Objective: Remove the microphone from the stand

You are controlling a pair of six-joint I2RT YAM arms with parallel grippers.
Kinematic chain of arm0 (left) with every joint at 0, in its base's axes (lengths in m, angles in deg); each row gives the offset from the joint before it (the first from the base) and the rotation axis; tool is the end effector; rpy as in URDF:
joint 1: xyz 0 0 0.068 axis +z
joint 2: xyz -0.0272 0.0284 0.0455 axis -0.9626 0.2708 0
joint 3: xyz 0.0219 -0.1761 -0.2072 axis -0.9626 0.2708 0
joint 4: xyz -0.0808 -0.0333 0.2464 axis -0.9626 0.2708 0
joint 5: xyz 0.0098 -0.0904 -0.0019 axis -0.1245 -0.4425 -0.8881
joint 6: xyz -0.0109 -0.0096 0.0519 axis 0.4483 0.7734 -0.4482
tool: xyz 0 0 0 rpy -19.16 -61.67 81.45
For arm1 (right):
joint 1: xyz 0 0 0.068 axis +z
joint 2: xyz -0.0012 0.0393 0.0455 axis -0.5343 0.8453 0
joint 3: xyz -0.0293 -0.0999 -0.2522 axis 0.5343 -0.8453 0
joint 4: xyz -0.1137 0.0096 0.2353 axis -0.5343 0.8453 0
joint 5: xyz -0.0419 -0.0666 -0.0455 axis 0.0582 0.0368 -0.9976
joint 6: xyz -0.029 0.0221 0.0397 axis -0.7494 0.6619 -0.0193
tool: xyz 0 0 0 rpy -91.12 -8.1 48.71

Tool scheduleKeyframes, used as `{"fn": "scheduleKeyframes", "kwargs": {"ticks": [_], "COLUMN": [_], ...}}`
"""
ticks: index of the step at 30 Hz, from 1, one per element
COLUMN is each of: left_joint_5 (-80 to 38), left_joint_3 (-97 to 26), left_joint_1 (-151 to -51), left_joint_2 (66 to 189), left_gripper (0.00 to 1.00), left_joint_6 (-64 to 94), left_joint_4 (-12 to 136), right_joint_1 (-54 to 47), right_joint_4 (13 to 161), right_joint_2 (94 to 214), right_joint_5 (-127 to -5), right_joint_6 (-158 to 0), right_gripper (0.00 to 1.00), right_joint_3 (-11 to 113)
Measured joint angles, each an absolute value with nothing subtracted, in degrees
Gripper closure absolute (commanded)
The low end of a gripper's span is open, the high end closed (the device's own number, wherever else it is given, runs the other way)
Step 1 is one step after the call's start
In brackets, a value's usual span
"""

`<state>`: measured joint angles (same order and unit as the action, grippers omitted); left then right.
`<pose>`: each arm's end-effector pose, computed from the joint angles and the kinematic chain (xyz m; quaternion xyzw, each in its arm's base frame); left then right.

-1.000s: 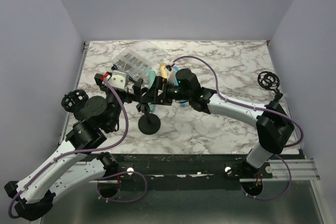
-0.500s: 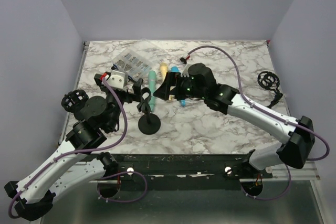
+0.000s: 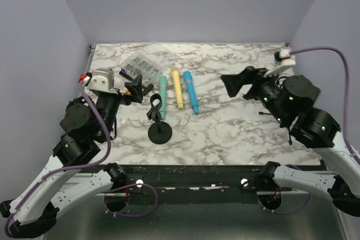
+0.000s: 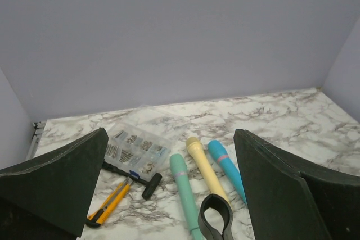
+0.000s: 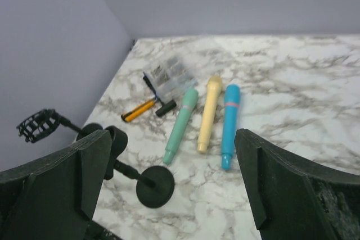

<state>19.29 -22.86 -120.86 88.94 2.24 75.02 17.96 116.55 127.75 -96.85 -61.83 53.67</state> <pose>0.0929 -0.0707 0.4433 0.0504 0.6425 -0.1254 0.7543 0.1231 0.1262 0.4693 -0.0373 0.7430 0.2729 0.6100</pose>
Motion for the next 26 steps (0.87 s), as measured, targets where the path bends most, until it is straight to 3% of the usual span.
{"fn": "scheduleKeyframes", "kwargs": {"ticks": [6,12,26], "left_joint_5": [19.5,20.2,22.9], "left_joint_3": [-28.3,-30.4,-31.8], "left_joint_1": [-120.9,-120.8,-120.8], "left_joint_2": [88.0,87.3,85.5], "left_gripper": [0.02,0.01,0.01], "left_joint_6": [2.2,2.2,1.6], "left_joint_4": [75.0,74.8,76.0], "right_joint_1": [18.0,18.0,18.0], "right_joint_4": [116.7,116.7,112.2], "right_joint_2": [118.7,117.2,112.8], "right_joint_5": [-105.2,-110.3,-111.4], "right_joint_6": [-68.2,-72.1,-75.2], "right_gripper": [0.00,0.00,0.00], "right_joint_3": [55.6,57.0,53.5]}}
